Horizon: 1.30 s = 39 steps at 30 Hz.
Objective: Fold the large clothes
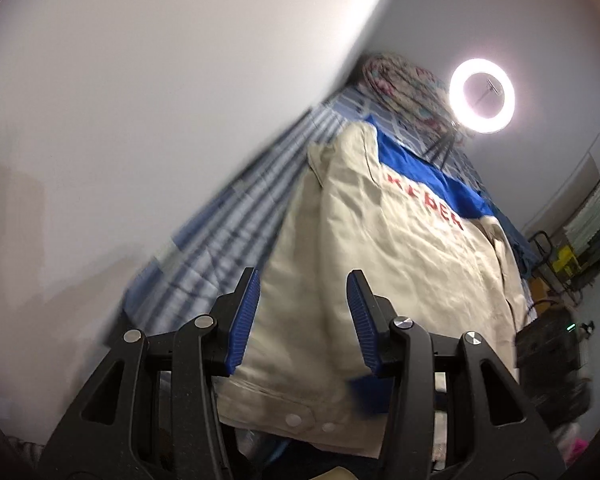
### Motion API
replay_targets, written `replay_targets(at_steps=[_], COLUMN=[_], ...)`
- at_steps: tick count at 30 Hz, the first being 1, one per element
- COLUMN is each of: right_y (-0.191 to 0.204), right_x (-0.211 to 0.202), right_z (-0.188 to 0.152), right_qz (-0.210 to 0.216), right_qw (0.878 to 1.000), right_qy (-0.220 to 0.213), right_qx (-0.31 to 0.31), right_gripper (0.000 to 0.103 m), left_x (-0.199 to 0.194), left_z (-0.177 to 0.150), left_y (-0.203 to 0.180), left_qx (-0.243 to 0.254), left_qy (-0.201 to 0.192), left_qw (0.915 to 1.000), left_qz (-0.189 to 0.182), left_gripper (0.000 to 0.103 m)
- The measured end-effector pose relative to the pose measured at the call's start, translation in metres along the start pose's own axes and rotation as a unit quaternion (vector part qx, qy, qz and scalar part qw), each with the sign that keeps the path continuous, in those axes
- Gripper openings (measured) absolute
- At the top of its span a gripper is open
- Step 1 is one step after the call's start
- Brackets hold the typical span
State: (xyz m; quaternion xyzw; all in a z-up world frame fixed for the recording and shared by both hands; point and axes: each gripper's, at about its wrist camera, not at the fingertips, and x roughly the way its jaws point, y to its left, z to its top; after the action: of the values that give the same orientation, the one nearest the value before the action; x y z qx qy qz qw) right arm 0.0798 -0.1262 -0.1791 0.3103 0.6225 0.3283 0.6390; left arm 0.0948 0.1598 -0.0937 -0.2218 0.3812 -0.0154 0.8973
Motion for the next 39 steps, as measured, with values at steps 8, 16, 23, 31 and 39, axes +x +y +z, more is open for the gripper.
replay_targets(at_steps=[8,16,23,31,39], right_y=[-0.006,-0.023,-0.042,-0.105,-0.111], right_x=[-0.071,-0.027,-0.033,-0.084,-0.096], right_z=[0.009,0.063,0.062,0.058,0.063], right_qz=[-0.063,-0.099,-0.065,-0.085,-0.091], right_qw=[0.993,0.989,0.995,0.993,0.992], right_qy=[-0.020,-0.012,-0.038,-0.076,-0.082], right_qx=[-0.097,-0.107,-0.064,0.026,0.024], right_gripper=[0.048,0.044,0.000,0.000,0.002], left_x=[0.053,0.075,0.071,0.096,0.117], left_z=[-0.023,-0.044,-0.047,-0.065,-0.086], left_y=[0.006,0.008,0.012,-0.020,-0.050], left_qx=[-0.065,-0.094,-0.094,-0.075,-0.070], left_qy=[0.104,0.147,0.144,0.183,0.210], left_qw=[0.9907,0.9830,0.9834,0.9767,0.9700], left_qz=[-0.060,-0.059,-0.059,-0.084,-0.101], left_gripper=[0.063,0.063,0.063,0.063,0.063])
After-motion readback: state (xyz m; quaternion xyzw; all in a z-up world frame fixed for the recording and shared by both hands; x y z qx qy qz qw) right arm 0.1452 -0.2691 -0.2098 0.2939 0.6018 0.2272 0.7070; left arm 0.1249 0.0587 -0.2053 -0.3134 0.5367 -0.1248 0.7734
